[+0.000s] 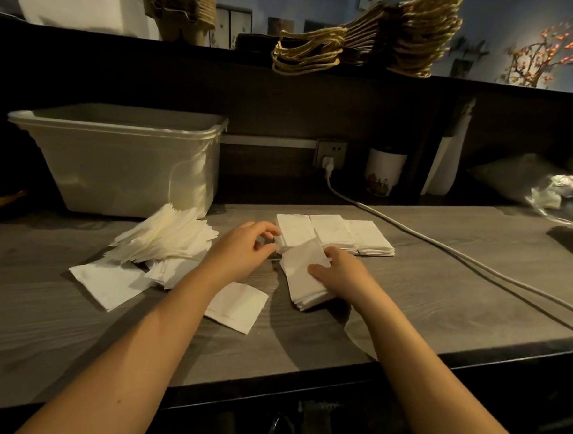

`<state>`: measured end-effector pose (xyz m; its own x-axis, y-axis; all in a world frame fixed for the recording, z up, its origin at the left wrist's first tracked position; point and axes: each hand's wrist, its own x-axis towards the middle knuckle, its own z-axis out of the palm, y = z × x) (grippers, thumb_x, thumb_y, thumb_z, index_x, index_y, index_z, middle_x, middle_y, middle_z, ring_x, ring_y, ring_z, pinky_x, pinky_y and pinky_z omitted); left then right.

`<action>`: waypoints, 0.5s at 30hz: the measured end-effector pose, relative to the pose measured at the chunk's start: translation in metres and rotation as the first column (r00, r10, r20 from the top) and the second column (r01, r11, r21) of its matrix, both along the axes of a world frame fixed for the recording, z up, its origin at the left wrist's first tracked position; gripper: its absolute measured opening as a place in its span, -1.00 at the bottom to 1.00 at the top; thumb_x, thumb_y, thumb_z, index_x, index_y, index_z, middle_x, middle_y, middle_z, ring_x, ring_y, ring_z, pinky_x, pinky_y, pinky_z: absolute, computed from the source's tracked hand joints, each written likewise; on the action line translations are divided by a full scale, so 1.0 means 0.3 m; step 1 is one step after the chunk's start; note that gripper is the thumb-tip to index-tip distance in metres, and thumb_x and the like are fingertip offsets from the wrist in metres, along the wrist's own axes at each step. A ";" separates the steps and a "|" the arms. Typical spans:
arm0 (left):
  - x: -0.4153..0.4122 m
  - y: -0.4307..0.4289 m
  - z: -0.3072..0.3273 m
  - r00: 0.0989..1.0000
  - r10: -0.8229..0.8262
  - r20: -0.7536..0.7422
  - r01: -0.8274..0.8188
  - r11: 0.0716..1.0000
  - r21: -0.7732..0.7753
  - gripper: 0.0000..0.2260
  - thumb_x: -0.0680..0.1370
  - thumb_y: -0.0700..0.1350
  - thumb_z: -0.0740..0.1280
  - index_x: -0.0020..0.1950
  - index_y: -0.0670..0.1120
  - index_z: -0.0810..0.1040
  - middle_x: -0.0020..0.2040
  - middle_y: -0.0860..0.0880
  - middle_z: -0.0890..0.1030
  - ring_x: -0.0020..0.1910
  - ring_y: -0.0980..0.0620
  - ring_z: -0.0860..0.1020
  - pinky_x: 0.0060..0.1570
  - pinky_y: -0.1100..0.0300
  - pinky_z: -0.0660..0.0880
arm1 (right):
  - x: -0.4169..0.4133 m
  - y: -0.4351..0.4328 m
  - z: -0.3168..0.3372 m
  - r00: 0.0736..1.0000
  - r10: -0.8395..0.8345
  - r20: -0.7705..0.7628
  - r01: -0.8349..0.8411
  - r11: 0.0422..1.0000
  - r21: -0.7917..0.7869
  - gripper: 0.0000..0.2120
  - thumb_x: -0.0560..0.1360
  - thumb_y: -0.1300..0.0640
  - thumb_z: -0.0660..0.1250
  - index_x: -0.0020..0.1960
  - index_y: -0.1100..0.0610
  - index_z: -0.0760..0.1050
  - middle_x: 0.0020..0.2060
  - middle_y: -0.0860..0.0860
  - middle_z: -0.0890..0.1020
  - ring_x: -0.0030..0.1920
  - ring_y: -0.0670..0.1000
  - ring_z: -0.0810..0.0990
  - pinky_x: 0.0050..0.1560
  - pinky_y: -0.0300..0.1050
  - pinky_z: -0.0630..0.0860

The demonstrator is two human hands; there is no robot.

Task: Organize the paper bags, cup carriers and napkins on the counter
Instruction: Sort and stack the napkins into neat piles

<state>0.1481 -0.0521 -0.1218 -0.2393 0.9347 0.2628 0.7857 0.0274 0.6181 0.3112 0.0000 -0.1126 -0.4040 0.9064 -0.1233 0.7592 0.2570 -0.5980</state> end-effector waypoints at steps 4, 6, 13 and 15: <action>-0.045 -0.024 0.049 0.996 -0.076 -0.046 0.072 0.994 -0.082 -0.91 0.57 -0.05 0.26 0.05 0.09 0.52 0.03 0.12 0.54 0.01 0.13 0.51 0.03 0.15 0.49 | -0.010 -0.009 -0.024 0.987 -0.068 0.146 0.042 0.985 0.170 -0.58 0.59 -0.01 0.15 0.40 0.09 0.24 0.28 0.06 0.47 0.23 0.10 0.48 0.03 -0.03 0.42; -0.066 -0.030 0.079 0.984 -0.154 -0.093 0.132 0.970 -0.203 -0.94 0.56 -0.05 0.29 0.01 0.08 0.51 0.02 0.11 0.55 0.03 0.11 0.52 0.06 0.16 0.49 | -0.014 -0.012 -0.031 0.986 -0.057 0.157 0.025 0.980 0.196 -0.59 0.59 0.00 0.14 0.39 0.11 0.23 0.27 0.07 0.48 0.22 0.12 0.48 0.02 -0.03 0.41; -0.134 -0.101 0.091 0.929 -0.338 -0.149 0.213 0.819 -0.533 -0.73 0.48 -0.01 0.40 0.16 0.05 0.51 0.11 0.14 0.53 0.12 0.16 0.48 0.20 0.24 0.41 | -0.011 -0.013 -0.062 0.984 -0.071 0.164 0.020 0.956 0.293 -0.48 0.59 0.02 0.11 0.49 0.09 0.04 0.34 0.09 0.39 0.21 0.14 0.48 -0.04 -0.05 0.40; -0.136 -0.116 0.075 0.905 -0.373 -0.206 0.209 0.810 -0.548 -0.66 0.47 0.02 0.41 0.23 0.07 0.49 0.12 0.17 0.46 0.13 0.19 0.44 0.19 0.28 0.37 | -0.010 -0.014 -0.069 0.981 -0.081 0.174 0.023 0.950 0.311 -0.45 0.60 0.00 0.10 0.51 0.06 -0.01 0.38 0.11 0.29 0.22 0.15 0.47 -0.07 -0.05 0.39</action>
<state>0.1073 -0.0869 -0.0994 0.0764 0.9653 -0.2498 0.9460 0.0090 0.3241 0.3083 -0.0042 -0.1332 -0.3521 0.9310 0.0964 0.8650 0.3630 -0.3463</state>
